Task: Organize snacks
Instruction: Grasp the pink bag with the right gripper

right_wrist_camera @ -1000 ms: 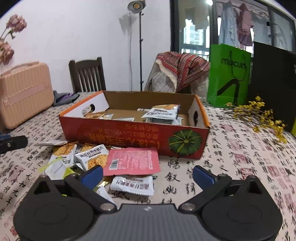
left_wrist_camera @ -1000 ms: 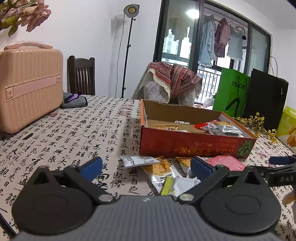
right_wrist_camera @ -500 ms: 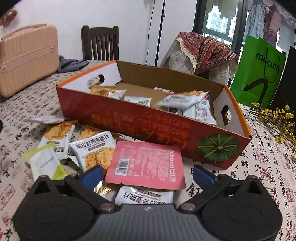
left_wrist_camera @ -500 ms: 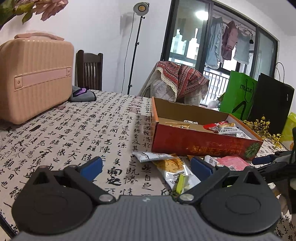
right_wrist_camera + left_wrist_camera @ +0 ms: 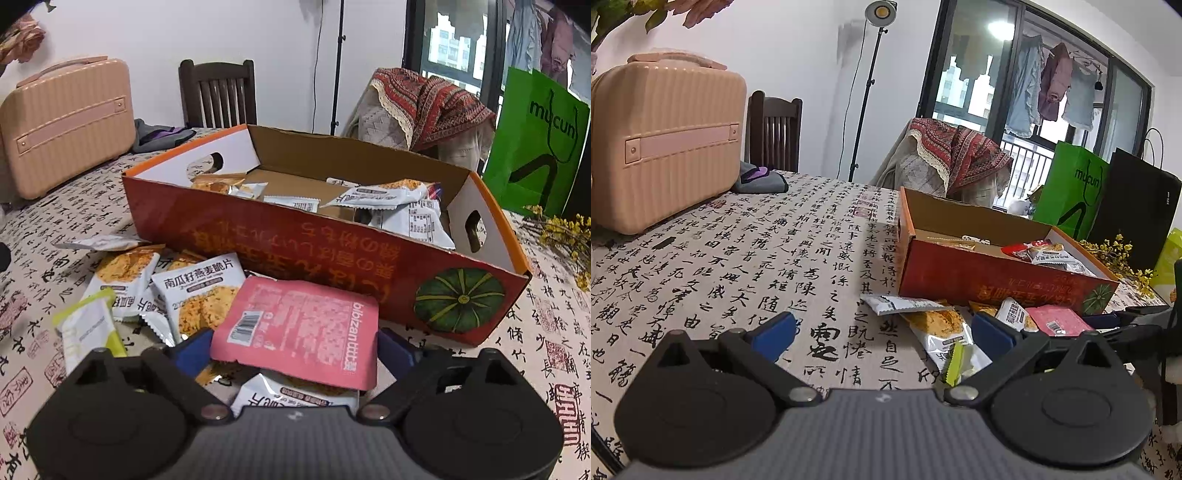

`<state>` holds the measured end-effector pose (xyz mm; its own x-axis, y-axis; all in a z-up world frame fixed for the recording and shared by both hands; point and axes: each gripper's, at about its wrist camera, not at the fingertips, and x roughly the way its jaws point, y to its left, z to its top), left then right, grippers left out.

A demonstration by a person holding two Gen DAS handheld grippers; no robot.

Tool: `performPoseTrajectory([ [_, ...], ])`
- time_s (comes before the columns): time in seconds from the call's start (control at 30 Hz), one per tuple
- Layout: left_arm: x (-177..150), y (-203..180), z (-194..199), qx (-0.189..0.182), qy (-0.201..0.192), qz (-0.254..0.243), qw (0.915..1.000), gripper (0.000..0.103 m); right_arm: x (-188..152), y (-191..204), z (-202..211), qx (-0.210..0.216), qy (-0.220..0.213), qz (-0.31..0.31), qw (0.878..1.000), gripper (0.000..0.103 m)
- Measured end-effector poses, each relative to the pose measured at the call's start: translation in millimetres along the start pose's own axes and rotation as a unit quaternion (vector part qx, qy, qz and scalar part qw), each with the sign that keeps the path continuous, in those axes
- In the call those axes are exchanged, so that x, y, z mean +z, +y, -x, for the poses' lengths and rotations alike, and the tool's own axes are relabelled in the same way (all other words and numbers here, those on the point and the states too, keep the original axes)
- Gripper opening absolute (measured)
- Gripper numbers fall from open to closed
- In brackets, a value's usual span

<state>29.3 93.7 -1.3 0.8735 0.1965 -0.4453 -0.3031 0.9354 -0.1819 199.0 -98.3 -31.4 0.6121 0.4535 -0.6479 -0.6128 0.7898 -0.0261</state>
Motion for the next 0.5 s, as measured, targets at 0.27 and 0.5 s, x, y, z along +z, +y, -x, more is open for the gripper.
performPoseTrajectory([
  [0.27, -0.9, -0.9, 0.8, 0.001, 0.003, -0.001, 1.0, 0.103, -4.4, -6.4, 12.2, -0.004, -0.021, -0.014, 1.0, 0.08],
  [0.5, 0.1, -6.2, -0.3, 0.001, 0.005, -0.008, 1.0, 0.103, -9.0, -7.6, 34.6, -0.002, -0.058, -0.021, 0.998, 0.08],
])
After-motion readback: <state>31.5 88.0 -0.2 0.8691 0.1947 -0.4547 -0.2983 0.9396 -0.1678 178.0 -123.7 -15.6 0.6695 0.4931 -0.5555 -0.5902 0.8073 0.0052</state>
